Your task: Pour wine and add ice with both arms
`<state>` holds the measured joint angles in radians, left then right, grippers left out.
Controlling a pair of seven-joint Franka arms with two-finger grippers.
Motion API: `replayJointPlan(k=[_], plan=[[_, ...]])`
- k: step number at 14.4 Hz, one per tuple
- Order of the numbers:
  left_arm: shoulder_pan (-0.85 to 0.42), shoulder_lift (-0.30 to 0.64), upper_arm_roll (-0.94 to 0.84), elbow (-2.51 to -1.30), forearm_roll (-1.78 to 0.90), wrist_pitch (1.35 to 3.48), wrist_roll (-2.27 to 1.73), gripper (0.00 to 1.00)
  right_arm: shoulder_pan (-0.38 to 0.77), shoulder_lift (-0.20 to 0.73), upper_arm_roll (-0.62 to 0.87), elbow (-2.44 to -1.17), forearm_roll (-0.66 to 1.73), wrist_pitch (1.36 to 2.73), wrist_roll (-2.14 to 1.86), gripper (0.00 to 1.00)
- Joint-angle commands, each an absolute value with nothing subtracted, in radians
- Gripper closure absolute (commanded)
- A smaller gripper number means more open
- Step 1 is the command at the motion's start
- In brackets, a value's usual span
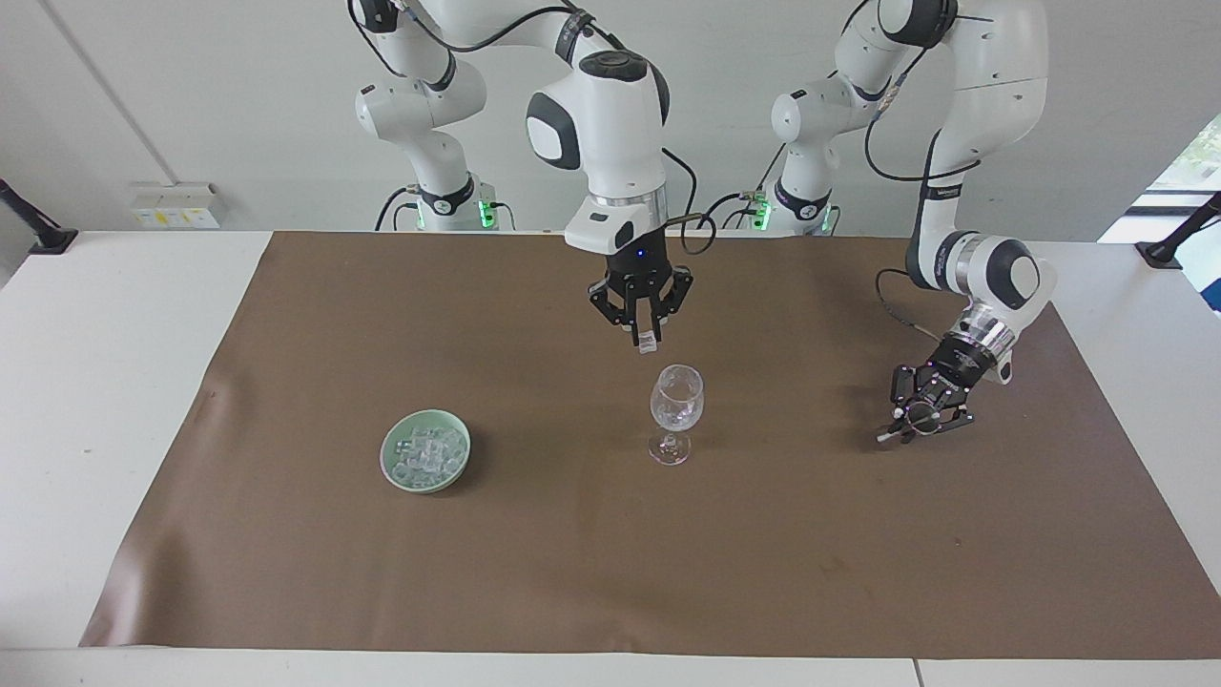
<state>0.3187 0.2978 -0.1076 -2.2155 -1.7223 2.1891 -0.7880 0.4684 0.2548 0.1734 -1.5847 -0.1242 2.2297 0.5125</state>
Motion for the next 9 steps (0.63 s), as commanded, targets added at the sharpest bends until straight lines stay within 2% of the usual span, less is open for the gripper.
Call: replayJointPlan(k=[1, 2, 3, 4, 5, 6, 8, 9], plan=[[0.318, 0.295, -0.109, -2.232, -1.761, 2.197, -0.744, 1.0, 0.451, 0.273, 0.181, -1.546, -0.126, 2.246, 0.471, 1.0], [0.318, 0.295, -0.109, -2.232, -1.761, 2.197, -0.742, 1.0, 0.449, 0.285, 0.181, -1.528, -0.12, 2.246, 0.468, 1.0], [0.318, 0.295, -0.109, -2.232, -1.761, 2.197, -0.741, 0.93, 0.446, 0.287, 0.181, -1.522, -0.117, 2.246, 0.462, 1.0], [0.318, 0.295, -0.109, -2.232, -1.761, 2.197, -0.742, 0.65, 0.445, 0.288, 0.181, -1.522, -0.118, 2.246, 0.454, 1.0], [0.318, 0.295, -0.109, -2.232, -1.761, 2.197, -0.741, 0.45, 0.445, 0.291, 0.181, -1.522, -0.117, 2.247, 0.442, 1.0], [0.318, 0.295, -0.109, -2.232, -1.761, 2.197, -0.741, 0.4, 0.443, 0.294, 0.181, -1.522, -0.114, 2.249, 0.44, 1.0], [0.318, 0.295, -0.109, -2.232, -1.761, 2.206, -0.741, 0.11, 0.446, 0.314, 0.179, -1.513, -0.114, 2.249, 0.434, 1.0], [0.318, 0.296, -0.109, -2.232, -1.761, 2.21, -0.741, 0.02, 0.443, 0.316, 0.179, -1.513, -0.115, 2.25, 0.42, 1.0]])
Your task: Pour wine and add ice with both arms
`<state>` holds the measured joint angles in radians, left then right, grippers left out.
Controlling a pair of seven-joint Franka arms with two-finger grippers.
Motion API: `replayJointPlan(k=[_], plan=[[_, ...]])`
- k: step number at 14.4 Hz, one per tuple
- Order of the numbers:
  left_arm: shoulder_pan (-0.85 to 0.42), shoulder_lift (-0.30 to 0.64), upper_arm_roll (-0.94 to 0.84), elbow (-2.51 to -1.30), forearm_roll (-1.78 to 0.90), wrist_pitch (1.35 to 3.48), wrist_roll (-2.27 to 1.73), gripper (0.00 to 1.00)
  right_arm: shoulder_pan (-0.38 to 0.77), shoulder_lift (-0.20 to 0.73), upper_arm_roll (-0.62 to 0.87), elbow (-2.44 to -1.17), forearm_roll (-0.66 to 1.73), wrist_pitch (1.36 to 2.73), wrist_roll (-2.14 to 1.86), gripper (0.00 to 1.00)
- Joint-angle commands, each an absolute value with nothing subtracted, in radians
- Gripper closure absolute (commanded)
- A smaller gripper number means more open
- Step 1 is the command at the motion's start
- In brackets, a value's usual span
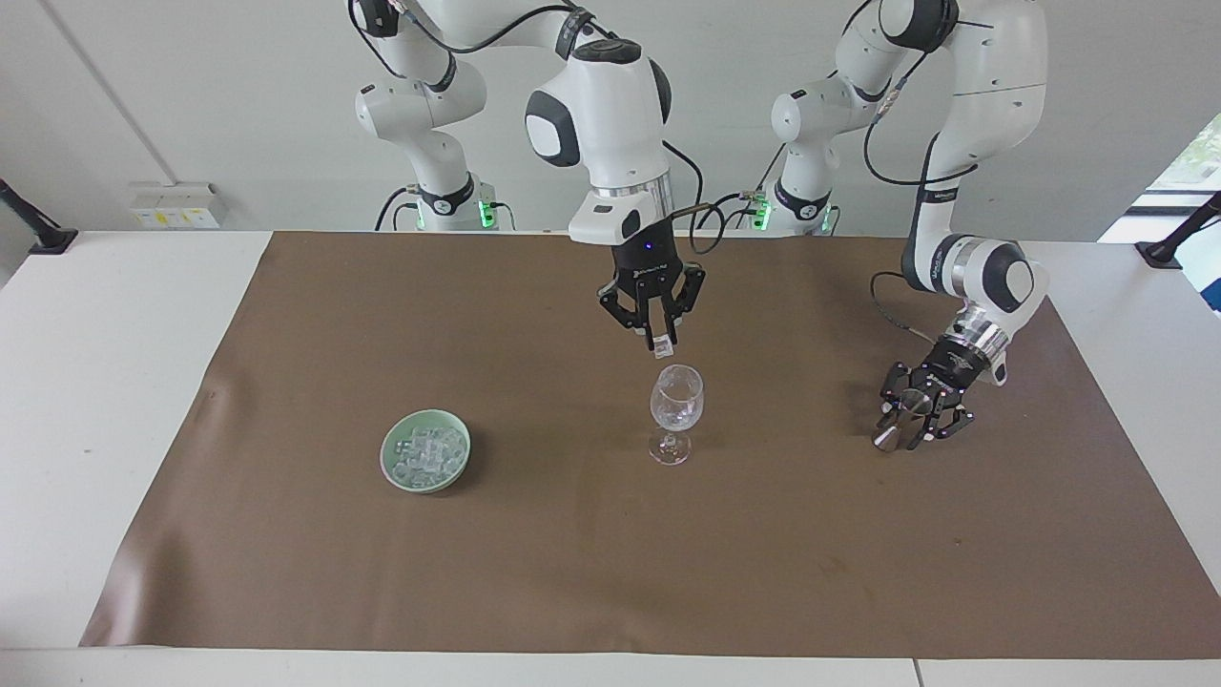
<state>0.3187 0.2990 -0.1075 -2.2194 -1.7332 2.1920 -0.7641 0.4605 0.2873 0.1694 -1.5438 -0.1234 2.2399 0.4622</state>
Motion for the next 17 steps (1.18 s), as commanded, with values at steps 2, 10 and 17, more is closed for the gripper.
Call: replayJointPlan(k=[2, 10, 17], plan=[[0.318, 0.295, -0.109, -2.23, -1.758, 2.215, -0.741, 0.0, 0.456, 0.34, 0.179, -1.487, -0.11, 2.255, 0.425, 1.0], [0.337, 0.256, -0.1, -2.212, -1.553, 2.246, -0.729, 0.0, 0.462, 0.399, 0.181, -1.439, -0.126, 2.283, 0.445, 1.0], [0.36, 0.175, -0.051, -2.166, -1.177, 2.215, -0.775, 0.0, 0.479, 0.413, 0.181, -1.44, -0.12, 2.287, 0.46, 1.0]])
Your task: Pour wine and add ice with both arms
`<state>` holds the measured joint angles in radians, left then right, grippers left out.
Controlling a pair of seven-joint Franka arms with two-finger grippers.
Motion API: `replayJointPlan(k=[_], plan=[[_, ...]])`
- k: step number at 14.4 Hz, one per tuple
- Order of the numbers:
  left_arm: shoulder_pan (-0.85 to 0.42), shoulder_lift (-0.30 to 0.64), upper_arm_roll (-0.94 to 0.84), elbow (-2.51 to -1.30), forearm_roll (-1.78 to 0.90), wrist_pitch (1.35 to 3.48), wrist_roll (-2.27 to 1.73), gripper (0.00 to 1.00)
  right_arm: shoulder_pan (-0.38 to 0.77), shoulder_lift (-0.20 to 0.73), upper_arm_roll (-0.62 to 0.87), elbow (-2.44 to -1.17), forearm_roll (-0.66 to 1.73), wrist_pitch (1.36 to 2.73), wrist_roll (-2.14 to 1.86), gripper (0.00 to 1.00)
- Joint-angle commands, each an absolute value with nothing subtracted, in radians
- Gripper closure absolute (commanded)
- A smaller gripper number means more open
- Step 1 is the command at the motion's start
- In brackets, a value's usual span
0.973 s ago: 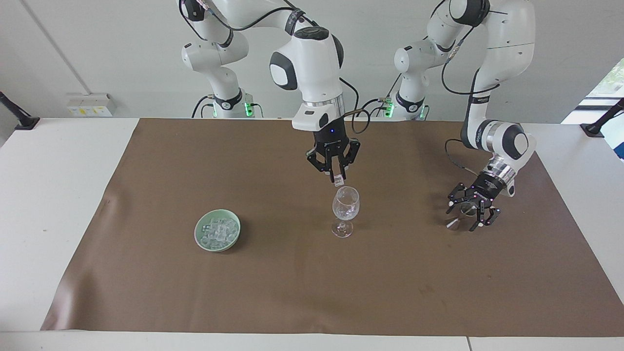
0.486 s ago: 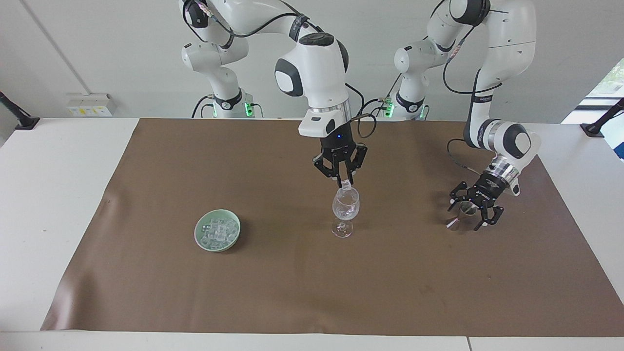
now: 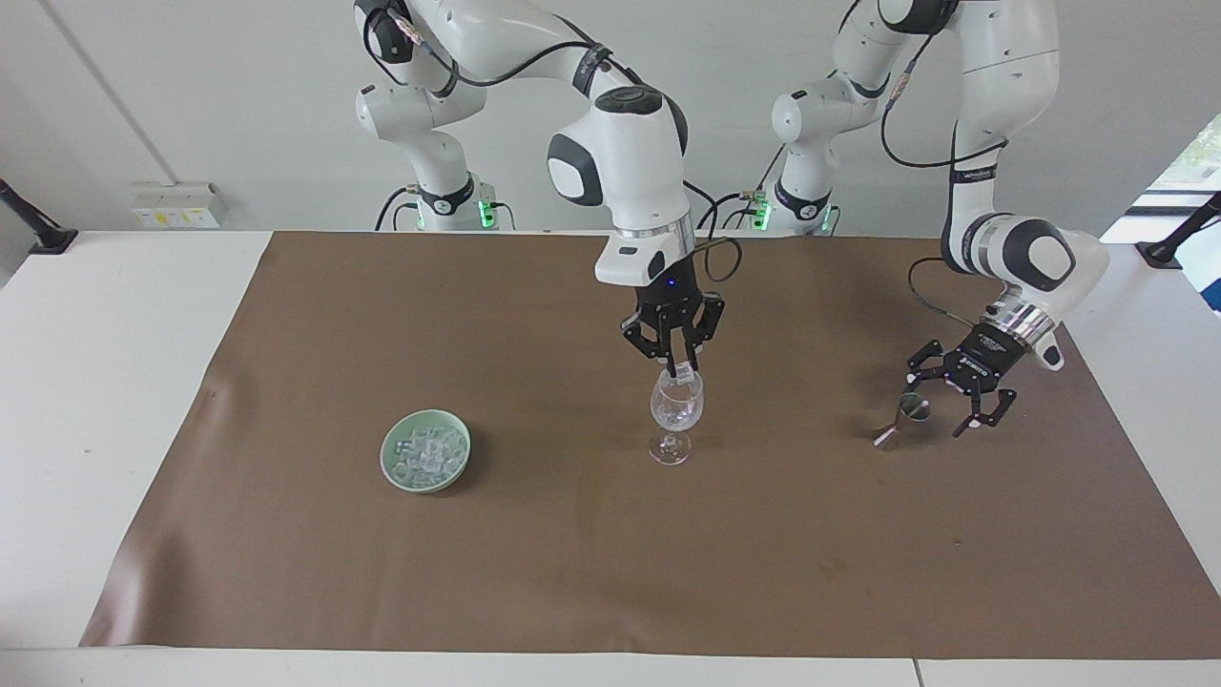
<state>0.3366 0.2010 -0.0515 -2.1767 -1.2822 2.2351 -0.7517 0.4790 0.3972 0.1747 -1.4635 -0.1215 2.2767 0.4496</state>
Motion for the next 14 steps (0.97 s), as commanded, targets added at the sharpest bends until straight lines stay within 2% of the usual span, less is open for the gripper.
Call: replayJointPlan(k=[1, 6, 8, 10, 14], plan=[[0.373, 0.167, -0.046, -2.143, -1.113, 2.198, -0.773, 0.0, 0.476, 0.413, 0.181, -1.445, -0.124, 2.287, 0.459, 1.0], [0.373, 0.141, -0.006, -2.01, -0.803, 2.073, -0.764, 0.0, 0.462, 0.417, 0.181, -1.45, -0.126, 2.289, 0.446, 1.0], [0.359, 0.104, -0.014, -1.987, -0.657, 2.082, -0.768, 0.0, 0.46, 0.423, 0.181, -1.45, -0.126, 2.292, 0.445, 1.0], [0.338, 0.086, -0.015, -1.959, -0.591, 2.071, -0.762, 0.0, 0.469, 0.428, 0.181, -1.466, -0.124, 2.341, 0.454, 1.0], [0.282, 0.06, -0.017, -1.921, -0.442, 2.063, -0.755, 0.0, 0.474, 0.428, 0.181, -1.489, -0.124, 2.342, 0.457, 1.0]])
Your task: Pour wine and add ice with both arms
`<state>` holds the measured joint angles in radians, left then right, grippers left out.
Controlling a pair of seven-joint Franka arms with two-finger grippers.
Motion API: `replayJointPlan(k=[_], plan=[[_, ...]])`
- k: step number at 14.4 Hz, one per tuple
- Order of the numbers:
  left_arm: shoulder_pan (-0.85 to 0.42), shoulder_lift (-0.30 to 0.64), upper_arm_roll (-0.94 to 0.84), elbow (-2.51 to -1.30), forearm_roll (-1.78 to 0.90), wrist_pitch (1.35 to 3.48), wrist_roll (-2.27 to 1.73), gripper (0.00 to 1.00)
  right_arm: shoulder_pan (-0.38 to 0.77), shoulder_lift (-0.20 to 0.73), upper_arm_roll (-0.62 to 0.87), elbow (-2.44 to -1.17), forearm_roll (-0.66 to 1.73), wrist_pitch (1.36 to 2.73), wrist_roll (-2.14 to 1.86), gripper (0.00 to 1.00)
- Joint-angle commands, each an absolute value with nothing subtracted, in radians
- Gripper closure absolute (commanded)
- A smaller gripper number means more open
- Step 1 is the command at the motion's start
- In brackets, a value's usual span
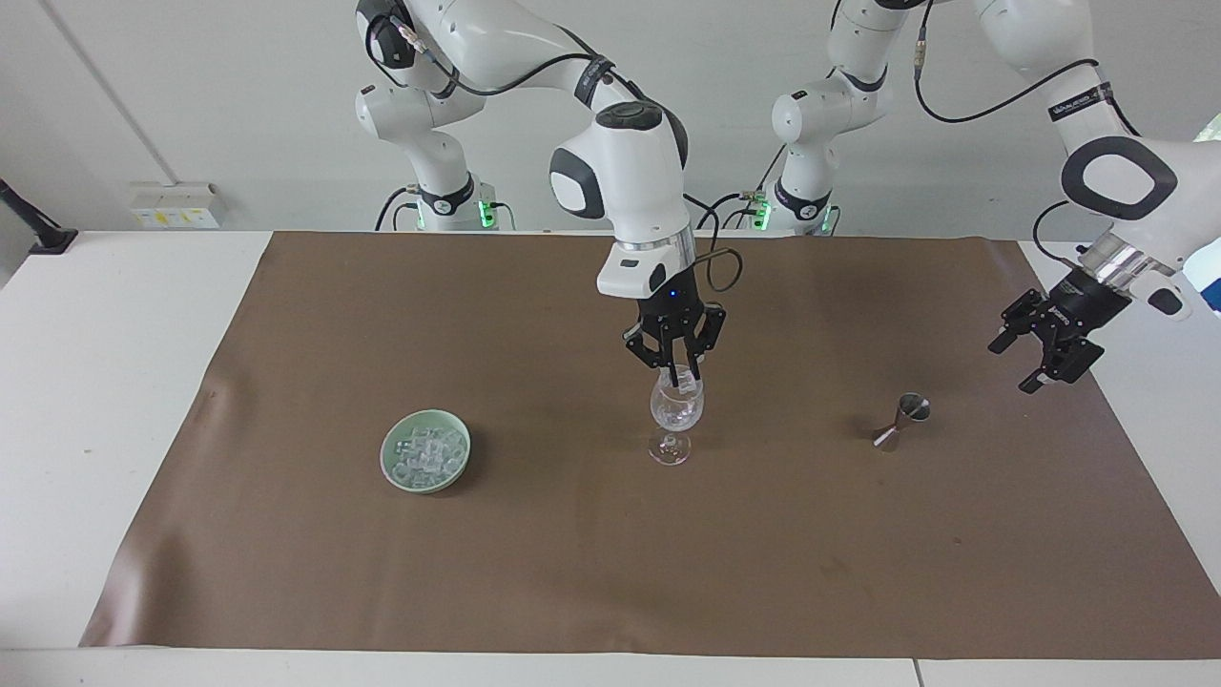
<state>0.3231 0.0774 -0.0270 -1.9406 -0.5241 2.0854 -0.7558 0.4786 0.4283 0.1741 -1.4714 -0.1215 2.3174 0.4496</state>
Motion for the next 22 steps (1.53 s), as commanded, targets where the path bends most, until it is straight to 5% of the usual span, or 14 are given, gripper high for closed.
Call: replayJointPlan(k=[1, 9, 22], plan=[[0.266, 0.054, -0.017, -1.911, -0.396, 2.059, -0.744, 0.0, 0.472, 0.428, 0.179, -1.497, -0.124, 2.342, 0.457, 1.0], [0.218, 0.038, -0.018, -1.803, -0.273, 1.939, -0.317, 0.0, 0.472, 0.426, 0.179, -1.499, -0.127, 2.33, 0.456, 1.0], [-0.029, -0.015, -0.023, -1.64, 0.014, 1.695, 0.023, 0.0, 0.479, 0.42, 0.178, -1.489, -0.143, 2.31, 0.456, 0.83]])
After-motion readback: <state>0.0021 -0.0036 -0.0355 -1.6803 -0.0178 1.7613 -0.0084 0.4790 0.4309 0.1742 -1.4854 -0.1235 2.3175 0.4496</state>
